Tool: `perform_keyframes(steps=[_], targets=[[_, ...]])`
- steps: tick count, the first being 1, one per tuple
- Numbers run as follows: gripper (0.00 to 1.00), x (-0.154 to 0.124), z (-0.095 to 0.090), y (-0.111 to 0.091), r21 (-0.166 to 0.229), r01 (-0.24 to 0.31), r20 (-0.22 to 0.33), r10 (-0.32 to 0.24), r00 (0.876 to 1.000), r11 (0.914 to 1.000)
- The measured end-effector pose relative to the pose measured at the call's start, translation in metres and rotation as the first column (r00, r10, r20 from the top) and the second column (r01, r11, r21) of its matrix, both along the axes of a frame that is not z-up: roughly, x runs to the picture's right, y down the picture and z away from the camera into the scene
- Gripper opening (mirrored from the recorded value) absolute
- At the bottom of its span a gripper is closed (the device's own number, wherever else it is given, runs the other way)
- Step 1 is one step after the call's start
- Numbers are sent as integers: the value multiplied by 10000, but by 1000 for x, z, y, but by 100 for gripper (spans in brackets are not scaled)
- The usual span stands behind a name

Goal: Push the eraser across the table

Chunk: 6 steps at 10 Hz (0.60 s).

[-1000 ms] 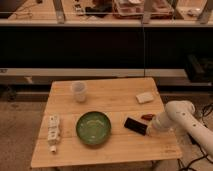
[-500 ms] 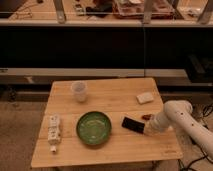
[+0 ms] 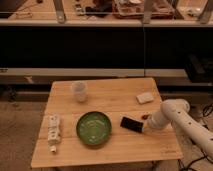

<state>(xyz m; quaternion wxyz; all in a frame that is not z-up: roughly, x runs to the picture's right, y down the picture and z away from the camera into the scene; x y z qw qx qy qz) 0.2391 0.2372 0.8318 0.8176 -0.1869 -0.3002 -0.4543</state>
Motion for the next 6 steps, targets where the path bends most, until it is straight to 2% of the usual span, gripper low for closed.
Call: perform_keyframes(steps=[6], targets=[[0,-14,0,-6,73,199,171,-200,9997,9998]])
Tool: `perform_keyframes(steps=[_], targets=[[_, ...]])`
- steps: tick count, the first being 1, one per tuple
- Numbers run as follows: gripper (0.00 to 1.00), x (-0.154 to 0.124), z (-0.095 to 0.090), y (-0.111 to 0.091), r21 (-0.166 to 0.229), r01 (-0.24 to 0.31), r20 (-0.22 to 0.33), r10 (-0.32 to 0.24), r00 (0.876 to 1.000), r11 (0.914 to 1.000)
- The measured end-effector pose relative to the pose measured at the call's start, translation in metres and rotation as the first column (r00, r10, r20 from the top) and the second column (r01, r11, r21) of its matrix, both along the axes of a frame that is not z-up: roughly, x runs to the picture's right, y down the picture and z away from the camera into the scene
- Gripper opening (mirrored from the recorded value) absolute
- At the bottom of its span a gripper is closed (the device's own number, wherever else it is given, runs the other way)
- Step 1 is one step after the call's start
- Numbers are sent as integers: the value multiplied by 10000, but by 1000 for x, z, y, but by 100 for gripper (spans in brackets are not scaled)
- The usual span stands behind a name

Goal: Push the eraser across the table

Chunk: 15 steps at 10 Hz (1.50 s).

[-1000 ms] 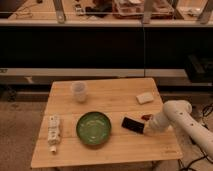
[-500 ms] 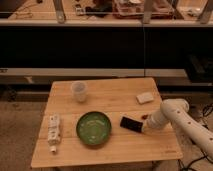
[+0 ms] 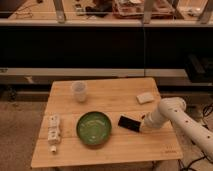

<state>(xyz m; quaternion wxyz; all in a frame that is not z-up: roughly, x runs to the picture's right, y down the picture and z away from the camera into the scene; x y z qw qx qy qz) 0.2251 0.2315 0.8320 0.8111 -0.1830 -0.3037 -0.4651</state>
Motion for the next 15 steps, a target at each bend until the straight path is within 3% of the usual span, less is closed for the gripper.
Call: perform_keyframes(steps=[9,15], targets=[[0,-31,1,0,-41,471,395,-470,9981,9989],[0,-44,9,-10,44,463,382,-464,9982,9989]])
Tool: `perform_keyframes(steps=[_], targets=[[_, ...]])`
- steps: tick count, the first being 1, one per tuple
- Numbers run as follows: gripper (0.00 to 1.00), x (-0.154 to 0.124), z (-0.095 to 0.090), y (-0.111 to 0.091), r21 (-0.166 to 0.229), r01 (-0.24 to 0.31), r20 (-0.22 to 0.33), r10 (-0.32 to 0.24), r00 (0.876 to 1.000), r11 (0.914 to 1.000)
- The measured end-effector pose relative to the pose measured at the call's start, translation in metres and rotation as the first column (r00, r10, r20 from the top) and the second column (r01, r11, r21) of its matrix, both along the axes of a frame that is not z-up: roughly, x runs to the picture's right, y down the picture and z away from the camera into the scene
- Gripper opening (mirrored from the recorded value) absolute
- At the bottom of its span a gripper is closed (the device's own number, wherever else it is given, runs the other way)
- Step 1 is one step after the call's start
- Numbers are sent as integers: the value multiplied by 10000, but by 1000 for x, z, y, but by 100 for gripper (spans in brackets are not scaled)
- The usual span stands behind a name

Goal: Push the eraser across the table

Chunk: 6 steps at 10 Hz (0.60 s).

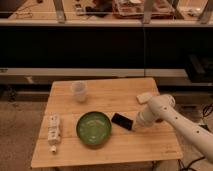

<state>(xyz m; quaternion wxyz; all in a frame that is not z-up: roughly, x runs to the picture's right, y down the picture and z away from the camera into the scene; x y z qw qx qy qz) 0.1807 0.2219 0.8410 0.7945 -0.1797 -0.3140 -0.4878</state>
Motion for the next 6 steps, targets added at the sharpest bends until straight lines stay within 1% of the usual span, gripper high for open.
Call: perform_keyframes(steps=[6], targets=[[0,-21,7,-10,98,120,157,-122,9998,9999]])
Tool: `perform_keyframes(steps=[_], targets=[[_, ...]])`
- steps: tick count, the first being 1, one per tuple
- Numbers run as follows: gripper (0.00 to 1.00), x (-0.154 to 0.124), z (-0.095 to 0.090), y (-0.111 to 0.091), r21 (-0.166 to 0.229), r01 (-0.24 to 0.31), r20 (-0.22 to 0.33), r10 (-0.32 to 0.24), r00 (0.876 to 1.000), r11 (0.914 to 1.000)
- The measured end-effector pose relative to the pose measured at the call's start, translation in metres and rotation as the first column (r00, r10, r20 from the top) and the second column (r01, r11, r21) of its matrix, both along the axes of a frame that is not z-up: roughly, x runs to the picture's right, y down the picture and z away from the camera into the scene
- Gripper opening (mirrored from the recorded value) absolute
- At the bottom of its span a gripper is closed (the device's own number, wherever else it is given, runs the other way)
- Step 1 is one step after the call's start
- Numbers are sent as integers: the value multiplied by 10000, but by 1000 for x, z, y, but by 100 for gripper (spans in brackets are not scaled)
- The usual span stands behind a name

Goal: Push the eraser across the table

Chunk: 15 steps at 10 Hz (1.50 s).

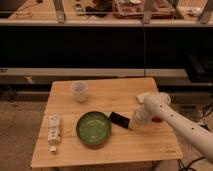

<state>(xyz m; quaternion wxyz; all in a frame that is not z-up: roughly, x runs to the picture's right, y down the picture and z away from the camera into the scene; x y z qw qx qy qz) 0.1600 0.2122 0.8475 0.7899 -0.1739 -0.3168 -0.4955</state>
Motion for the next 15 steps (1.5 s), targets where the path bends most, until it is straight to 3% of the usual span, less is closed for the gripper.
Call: perform_keyframes(steps=[15], targets=[[0,-79,18,-29,391,461,610,-485,9970,9982]])
